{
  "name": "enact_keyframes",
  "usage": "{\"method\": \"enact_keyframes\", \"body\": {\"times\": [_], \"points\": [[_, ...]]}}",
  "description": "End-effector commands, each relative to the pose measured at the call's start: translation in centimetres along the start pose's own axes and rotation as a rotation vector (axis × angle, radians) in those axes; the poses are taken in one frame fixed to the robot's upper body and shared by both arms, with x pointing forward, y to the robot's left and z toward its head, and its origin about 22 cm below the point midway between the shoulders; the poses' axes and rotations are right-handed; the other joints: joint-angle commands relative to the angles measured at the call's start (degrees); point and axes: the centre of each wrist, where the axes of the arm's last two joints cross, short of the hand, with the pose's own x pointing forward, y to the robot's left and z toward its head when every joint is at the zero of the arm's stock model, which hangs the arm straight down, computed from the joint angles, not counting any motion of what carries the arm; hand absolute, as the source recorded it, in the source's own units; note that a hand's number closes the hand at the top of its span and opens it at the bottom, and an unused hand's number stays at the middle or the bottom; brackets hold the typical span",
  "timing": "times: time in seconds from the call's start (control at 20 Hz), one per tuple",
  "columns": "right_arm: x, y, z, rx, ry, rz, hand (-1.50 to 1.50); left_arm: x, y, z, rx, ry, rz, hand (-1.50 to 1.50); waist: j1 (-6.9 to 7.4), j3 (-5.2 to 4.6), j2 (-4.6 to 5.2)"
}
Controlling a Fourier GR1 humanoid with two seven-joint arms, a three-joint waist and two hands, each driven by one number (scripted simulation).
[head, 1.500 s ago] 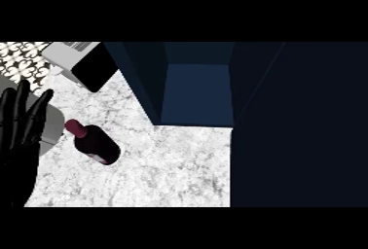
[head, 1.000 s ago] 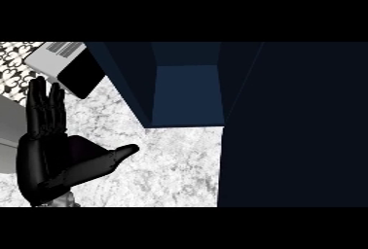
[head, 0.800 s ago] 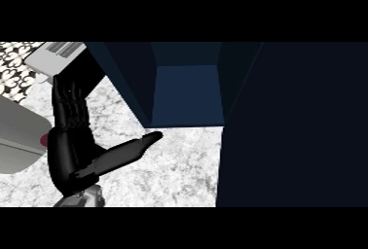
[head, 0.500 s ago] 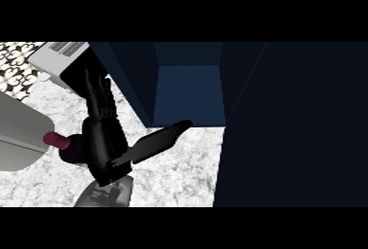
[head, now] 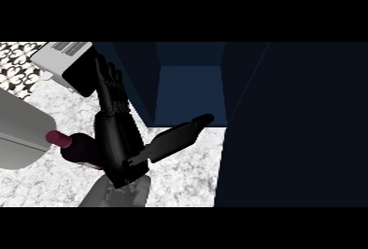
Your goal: Pick up the wine, place it into the cabinet and close the cabinet
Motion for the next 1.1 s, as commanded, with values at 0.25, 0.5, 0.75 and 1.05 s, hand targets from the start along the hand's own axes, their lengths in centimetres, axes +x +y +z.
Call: {"method": "enact_keyframes", "body": {"times": [0.25,0.5,0.75,1.05], "points": [[2.1,-0.1,0.6,-0.026,-0.012,-0.014,-1.50,1.8,0.5,0.0,0.112,-0.003,0.000,-1.50,0.11,0.00,-0.02],[2.8,1.2,0.2,-0.027,-0.020,-0.002,-1.50,3.6,2.0,1.6,0.139,0.016,-0.018,-1.50,0.44,-0.01,-0.17],[4.4,0.2,1.6,-0.009,-0.017,0.020,-1.50,2.8,3.2,0.4,0.182,0.020,-0.063,-1.50,0.03,-0.03,0.01],[3.8,0.9,1.0,-0.024,-0.030,0.018,-1.50,4.7,8.2,2.2,0.213,0.012,-0.077,-1.50,0.34,-0.05,-0.05]]}}
